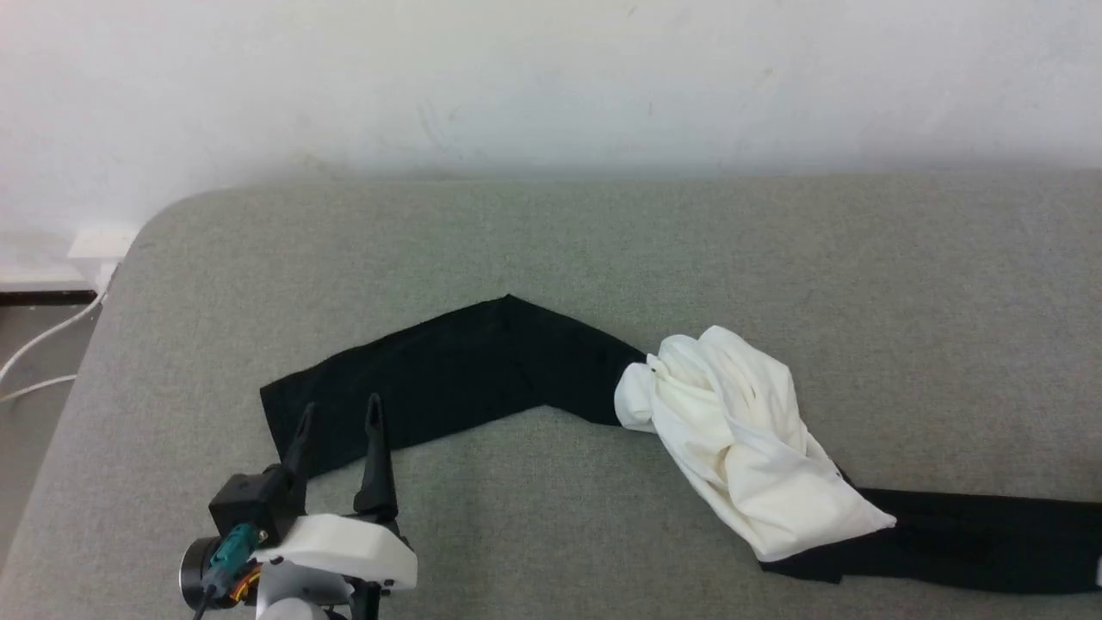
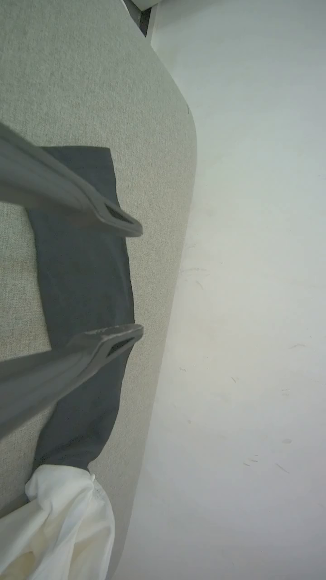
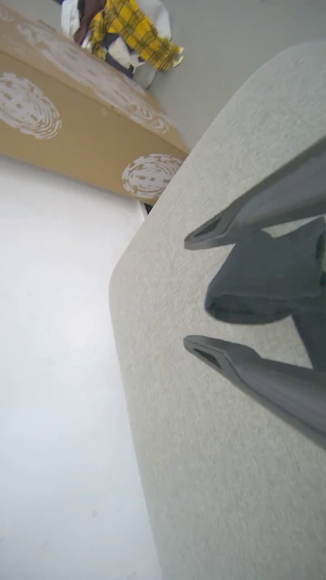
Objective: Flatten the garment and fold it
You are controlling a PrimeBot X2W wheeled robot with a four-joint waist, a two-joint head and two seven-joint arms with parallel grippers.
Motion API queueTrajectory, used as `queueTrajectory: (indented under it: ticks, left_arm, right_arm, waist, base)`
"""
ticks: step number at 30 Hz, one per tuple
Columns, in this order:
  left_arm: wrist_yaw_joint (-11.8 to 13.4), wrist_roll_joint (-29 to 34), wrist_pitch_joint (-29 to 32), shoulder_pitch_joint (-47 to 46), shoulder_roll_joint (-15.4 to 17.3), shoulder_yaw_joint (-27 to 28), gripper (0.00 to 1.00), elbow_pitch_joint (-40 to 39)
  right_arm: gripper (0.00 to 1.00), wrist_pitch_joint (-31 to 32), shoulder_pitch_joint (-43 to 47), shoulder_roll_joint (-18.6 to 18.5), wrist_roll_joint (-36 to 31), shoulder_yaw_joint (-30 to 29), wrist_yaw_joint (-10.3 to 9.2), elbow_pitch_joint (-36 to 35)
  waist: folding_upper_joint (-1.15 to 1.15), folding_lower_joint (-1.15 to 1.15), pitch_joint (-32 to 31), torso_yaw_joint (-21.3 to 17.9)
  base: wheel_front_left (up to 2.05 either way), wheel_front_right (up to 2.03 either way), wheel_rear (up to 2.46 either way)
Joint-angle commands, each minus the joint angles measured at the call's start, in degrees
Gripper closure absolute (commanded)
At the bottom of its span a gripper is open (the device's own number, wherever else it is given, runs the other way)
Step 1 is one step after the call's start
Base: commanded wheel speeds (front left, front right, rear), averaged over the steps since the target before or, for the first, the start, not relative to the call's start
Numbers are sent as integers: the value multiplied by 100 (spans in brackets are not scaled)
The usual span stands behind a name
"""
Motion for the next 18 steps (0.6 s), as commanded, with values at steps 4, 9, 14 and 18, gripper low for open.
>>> queueTrajectory:
  ticks: [4, 9, 14, 18]
  left_arm:
    - [35, 37, 32, 94, 99, 13, 0, 57]
    - [20, 38, 117, 77, 161, -30, 0, 129]
    - [-53, 118, 307, -95, 230, -199, 0, 211]
    - [-256, 226, 689, -591, 254, -510, 0, 441]
  right_arm:
    - [0, -106, 554, 288, 197, 1167, -11, -1024]
    - [0, 107, 1237, 348, 712, 2439, -11, -2059]
    - [0, 456, 1889, 350, 1154, 3305, -11, -3221]
    - [0, 751, 2213, 351, 1260, 3660, -11, -3972]
  waist:
    - [0, 0, -170, -93]
    - [0, 0, -265, -162]
    - [0, 0, -272, -229]
    - [0, 0, -132, -310]
  base:
    - [0, 0, 0]
    - [0, 0, 0]
    - [0, 0, 0]
    - [0, 0, 0]
